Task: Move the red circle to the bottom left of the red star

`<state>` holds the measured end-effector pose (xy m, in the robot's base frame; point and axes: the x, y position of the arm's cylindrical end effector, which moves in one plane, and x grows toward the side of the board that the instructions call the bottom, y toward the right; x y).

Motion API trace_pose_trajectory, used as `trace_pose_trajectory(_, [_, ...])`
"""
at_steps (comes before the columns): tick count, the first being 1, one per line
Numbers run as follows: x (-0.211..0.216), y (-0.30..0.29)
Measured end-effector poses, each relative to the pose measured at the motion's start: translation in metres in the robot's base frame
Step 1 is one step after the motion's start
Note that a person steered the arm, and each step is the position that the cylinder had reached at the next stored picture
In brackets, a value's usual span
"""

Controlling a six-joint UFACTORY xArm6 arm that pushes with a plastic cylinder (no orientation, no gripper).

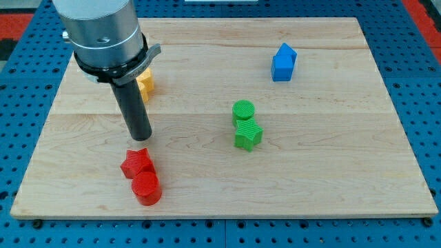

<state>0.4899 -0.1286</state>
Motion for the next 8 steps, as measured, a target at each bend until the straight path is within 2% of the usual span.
trace_pose_trajectory(1, [0.004,0.029])
trace_pose_trajectory(2, [0.004,0.029])
trace_pose_trajectory(3, [0.012,0.110])
trace_pose_trajectory(4, [0.063,0.120])
trace_pose_trajectory(5, [0.101,0.091])
trace_pose_trajectory(6, [0.108,0.029])
trace_pose_trajectory(7, [0.115,-0.008])
trace_pose_trajectory(8, [0.127,-0.015])
